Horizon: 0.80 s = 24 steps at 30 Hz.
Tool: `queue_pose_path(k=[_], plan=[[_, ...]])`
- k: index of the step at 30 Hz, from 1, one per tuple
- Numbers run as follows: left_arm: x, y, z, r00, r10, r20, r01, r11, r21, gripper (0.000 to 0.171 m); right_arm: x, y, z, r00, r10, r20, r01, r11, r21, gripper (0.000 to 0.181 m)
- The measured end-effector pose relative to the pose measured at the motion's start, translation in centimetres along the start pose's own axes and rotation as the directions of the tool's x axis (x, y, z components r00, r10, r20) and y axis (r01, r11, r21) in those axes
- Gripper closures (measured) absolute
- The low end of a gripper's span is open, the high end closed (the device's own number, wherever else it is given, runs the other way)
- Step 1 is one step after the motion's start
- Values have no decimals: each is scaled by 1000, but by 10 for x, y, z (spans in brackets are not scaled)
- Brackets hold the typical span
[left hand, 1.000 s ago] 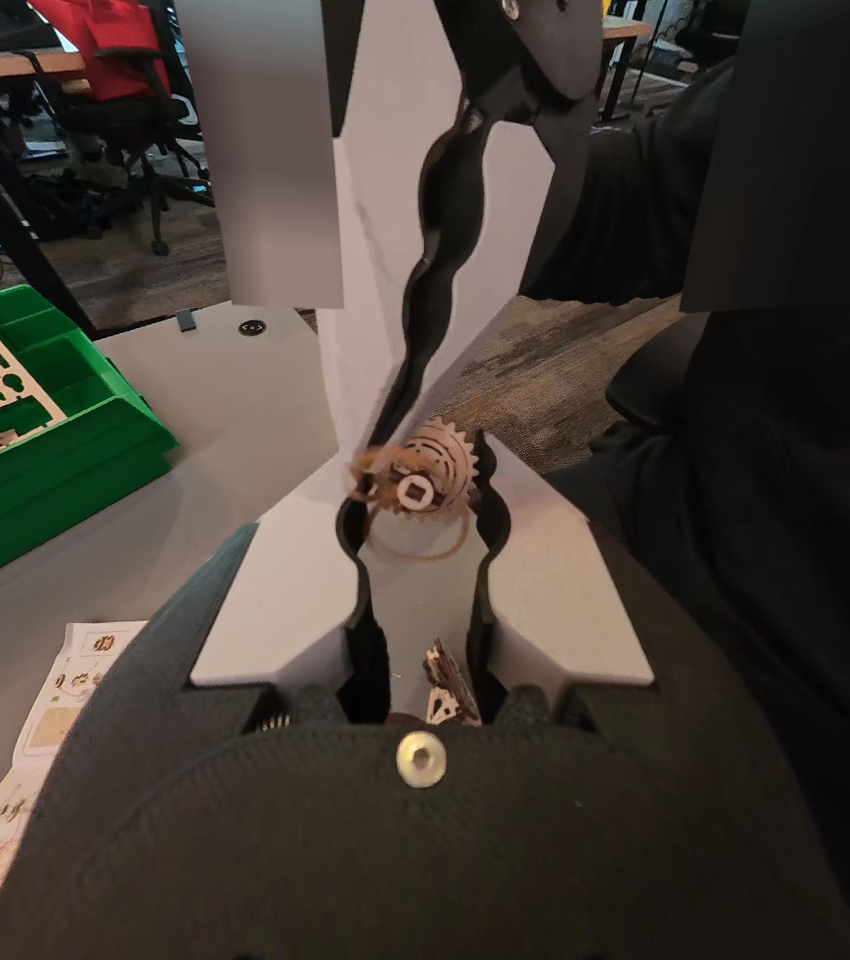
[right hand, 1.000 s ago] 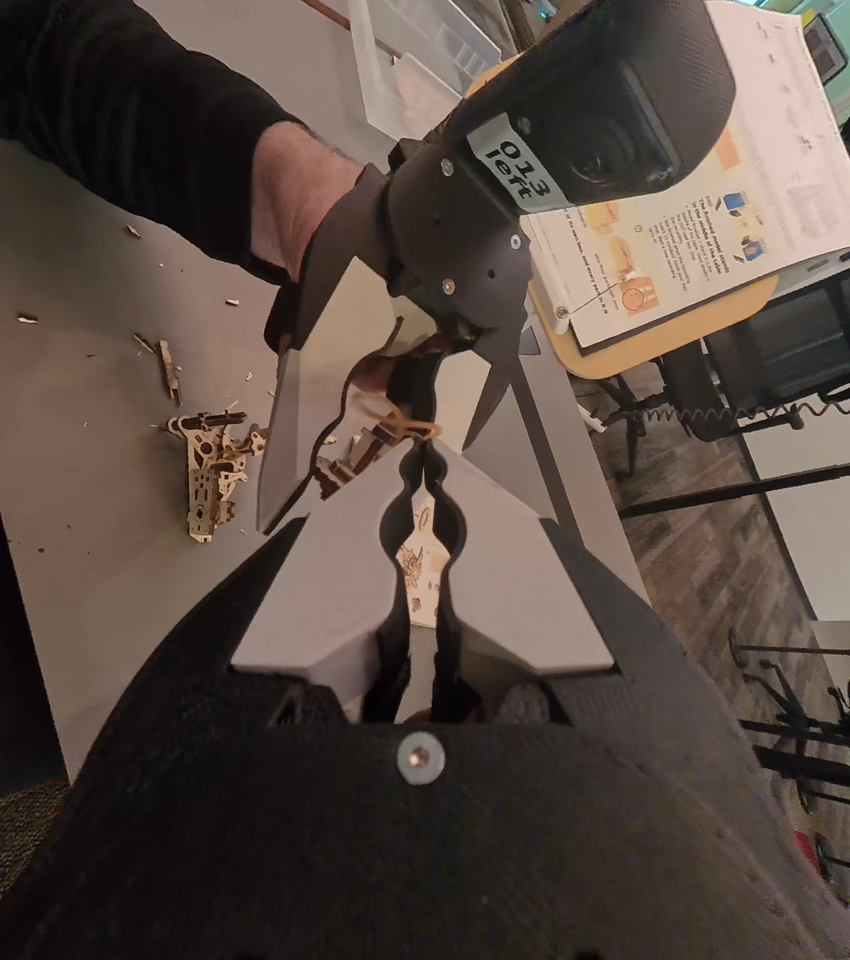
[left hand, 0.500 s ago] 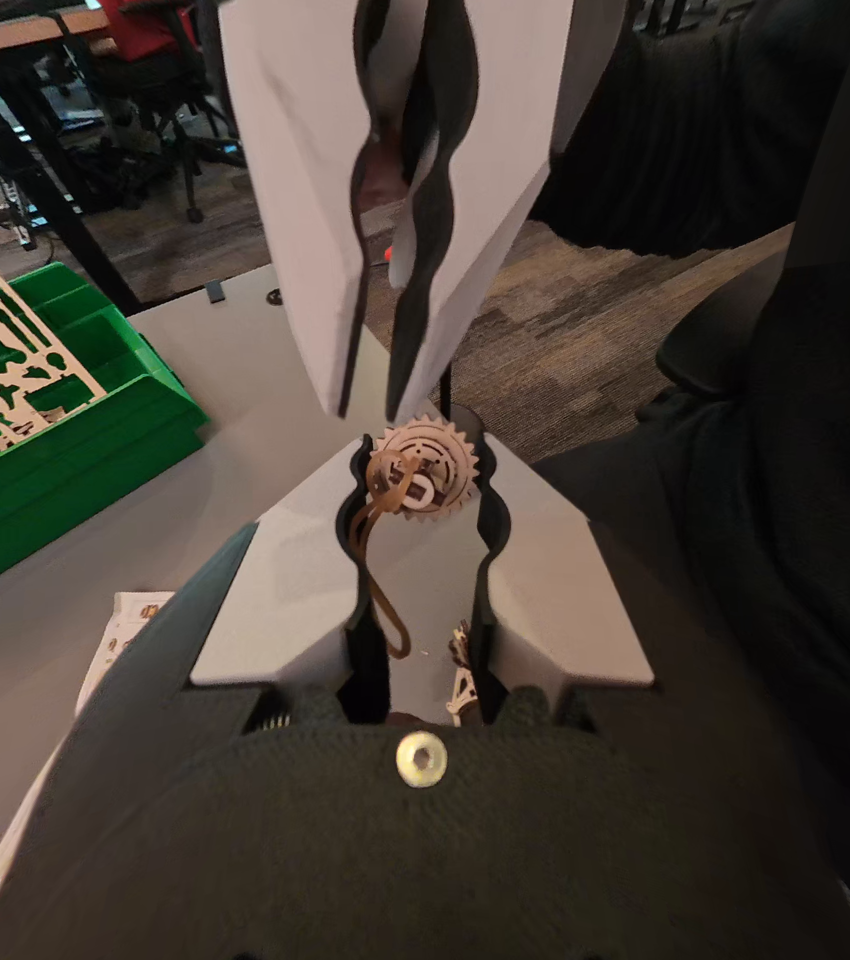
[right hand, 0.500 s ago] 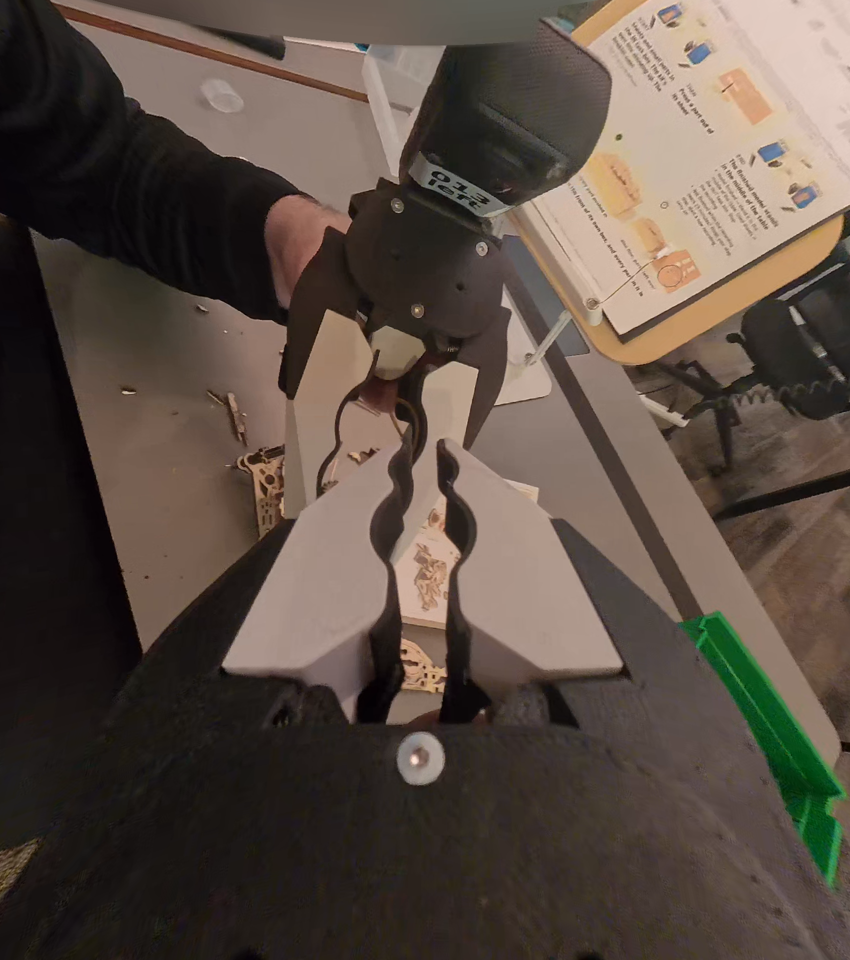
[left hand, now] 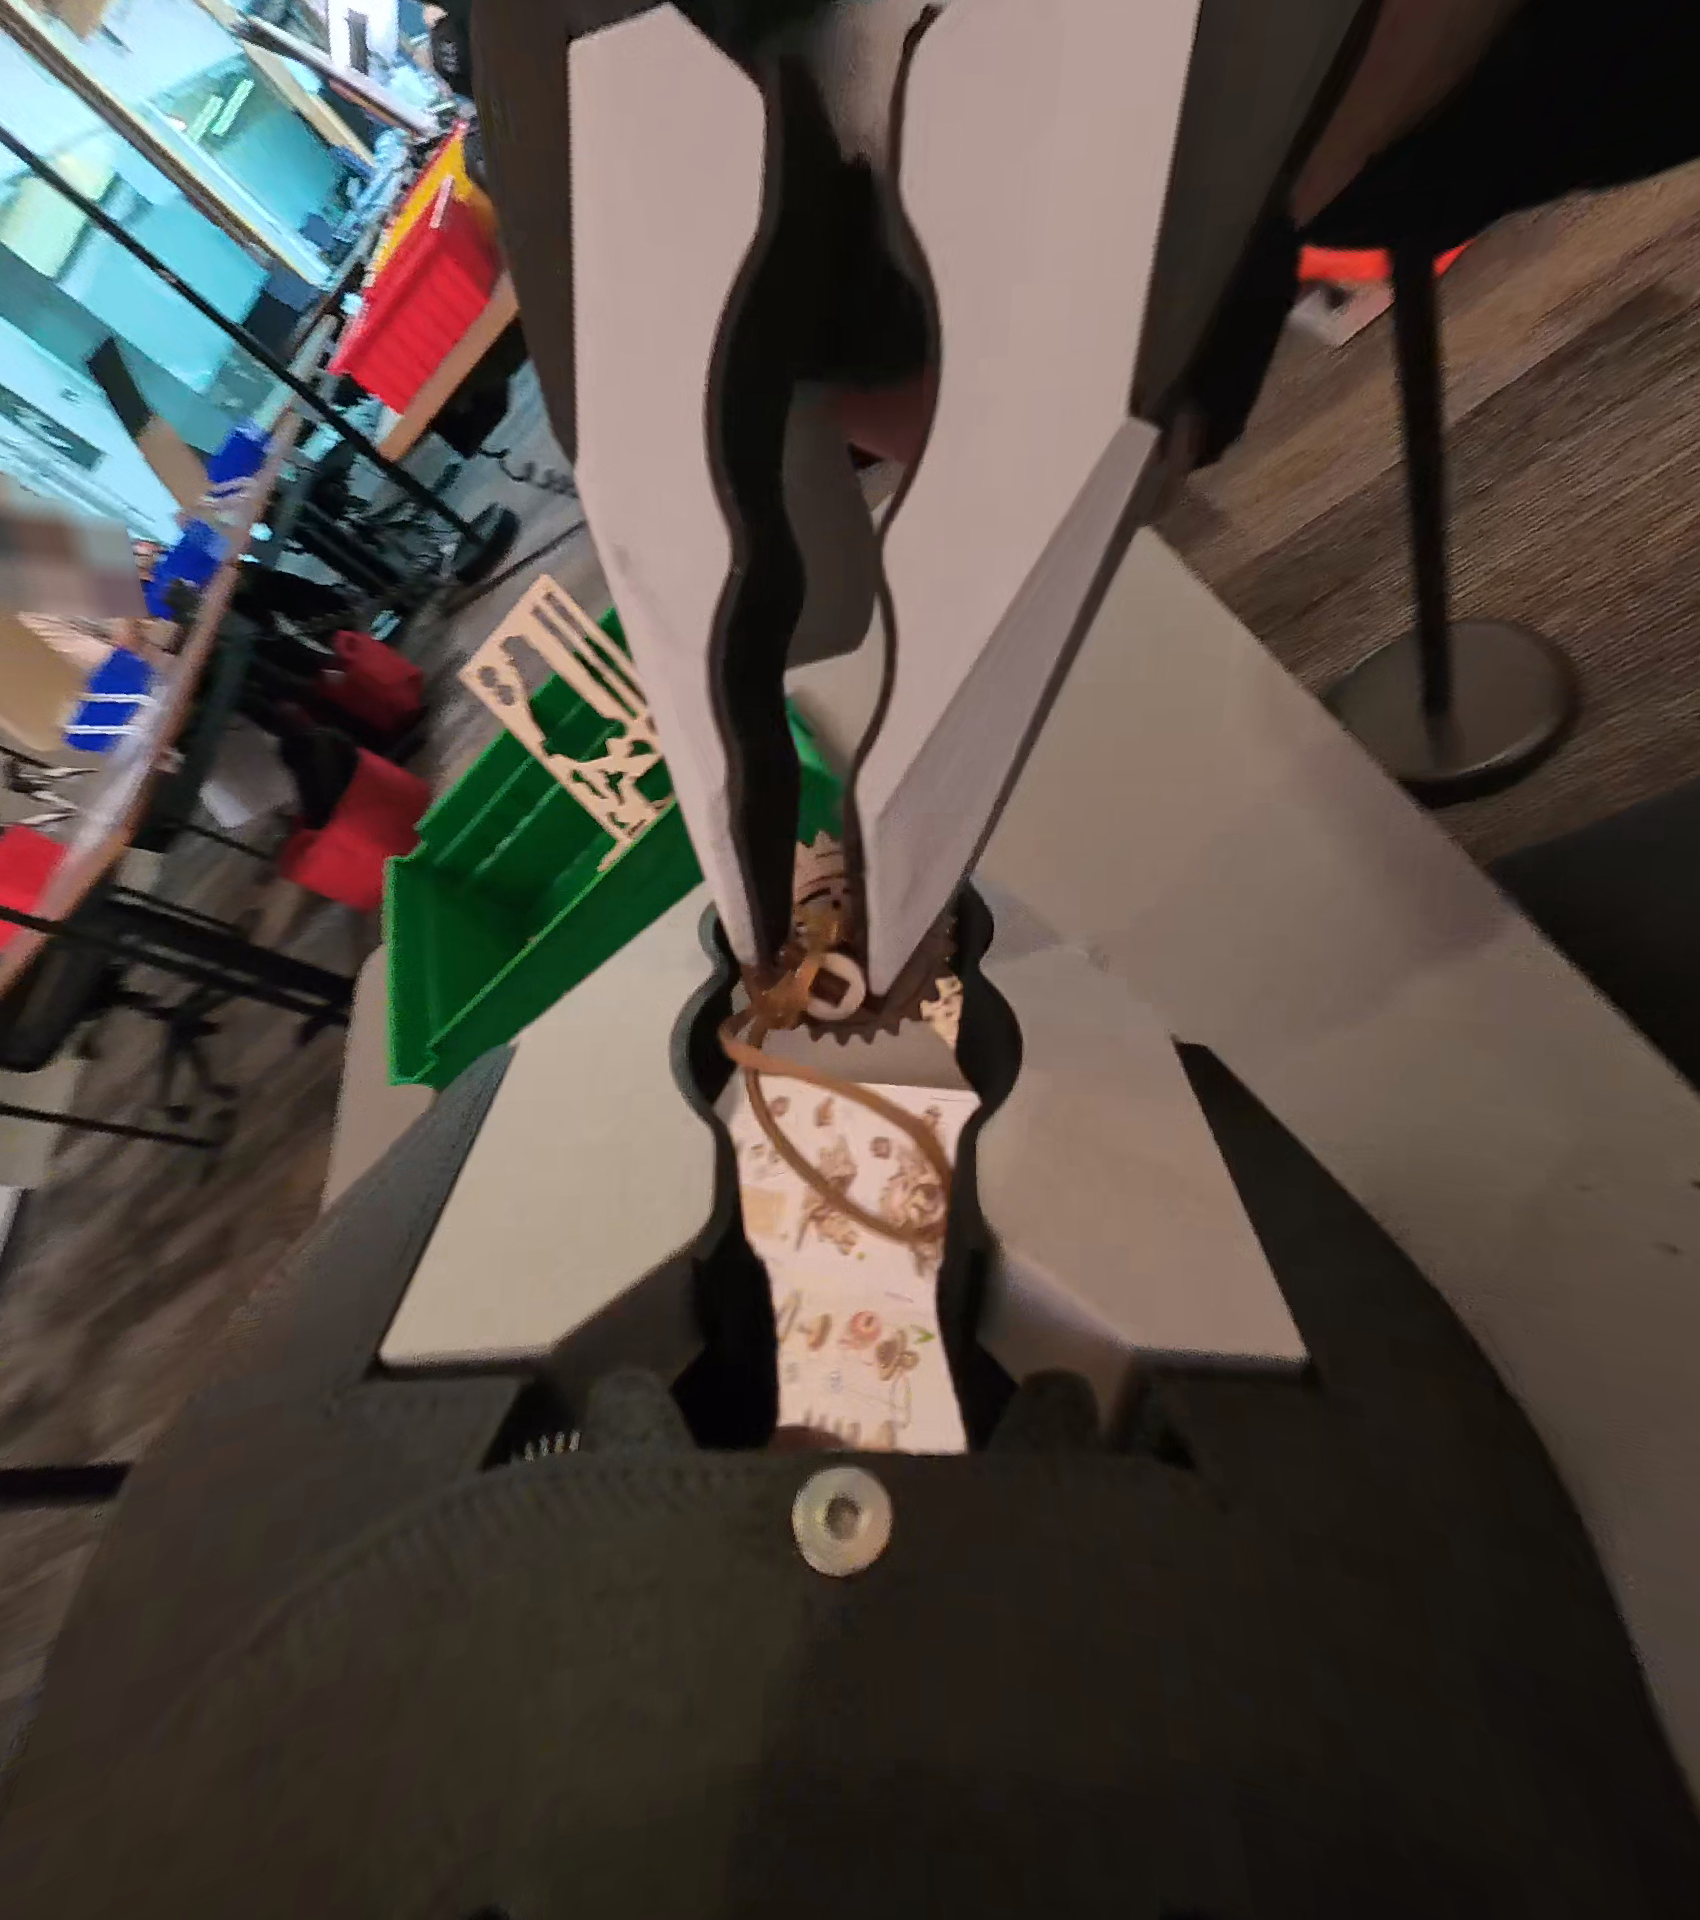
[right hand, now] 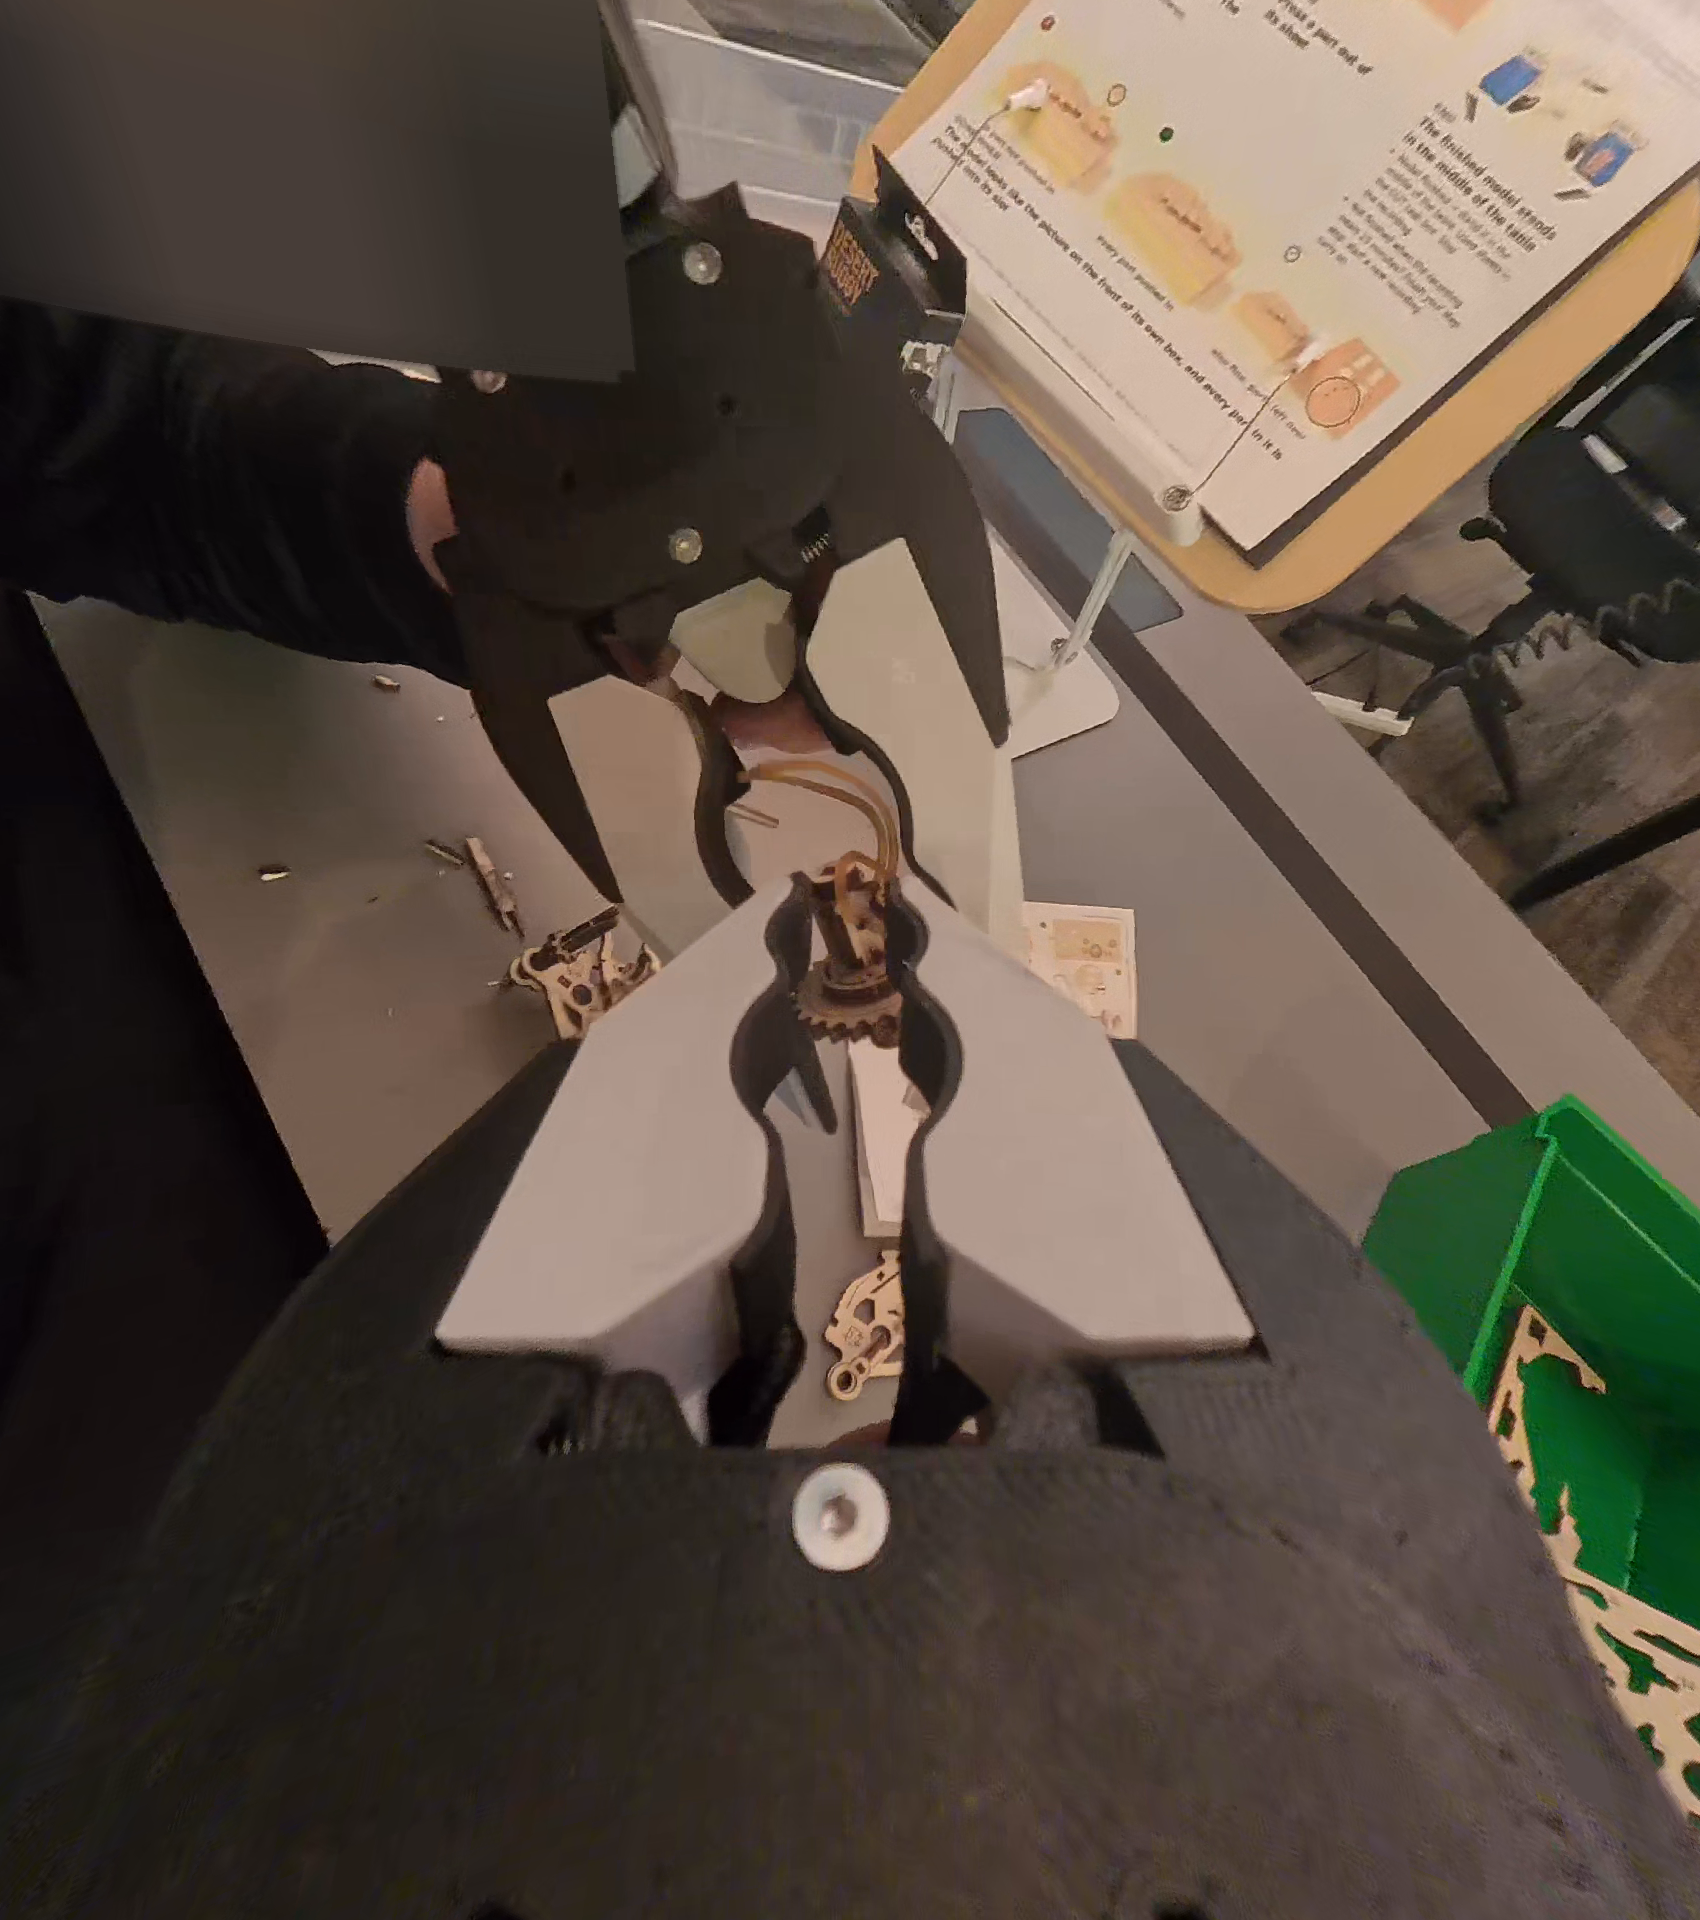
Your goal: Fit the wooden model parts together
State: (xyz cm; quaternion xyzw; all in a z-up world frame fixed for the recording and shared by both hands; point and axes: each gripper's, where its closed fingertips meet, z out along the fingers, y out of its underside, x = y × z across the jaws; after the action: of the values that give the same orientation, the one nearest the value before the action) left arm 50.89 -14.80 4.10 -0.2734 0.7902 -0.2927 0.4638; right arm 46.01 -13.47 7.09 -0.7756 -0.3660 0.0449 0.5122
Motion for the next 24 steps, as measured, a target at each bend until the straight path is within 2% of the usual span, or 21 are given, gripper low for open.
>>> queue_pose_path(k=[3, 14, 24], plan=[[-4, -2, -2, 998, 45, 44, -45, 999, -1, 135, 0, -3, -1, 1000, 28, 0, -28, 999, 31, 172], [-10, -10, -8, 975, 165, 149, -166, 986, -6, 135, -3, -15, -12, 969, 194, 153, -219, 962, 163, 175], [-11, -15, -10, 964, 196, 181, -201, 980, 10, 135, -2, -18, -16, 951, 256, 172, -290, 932, 218, 181]])
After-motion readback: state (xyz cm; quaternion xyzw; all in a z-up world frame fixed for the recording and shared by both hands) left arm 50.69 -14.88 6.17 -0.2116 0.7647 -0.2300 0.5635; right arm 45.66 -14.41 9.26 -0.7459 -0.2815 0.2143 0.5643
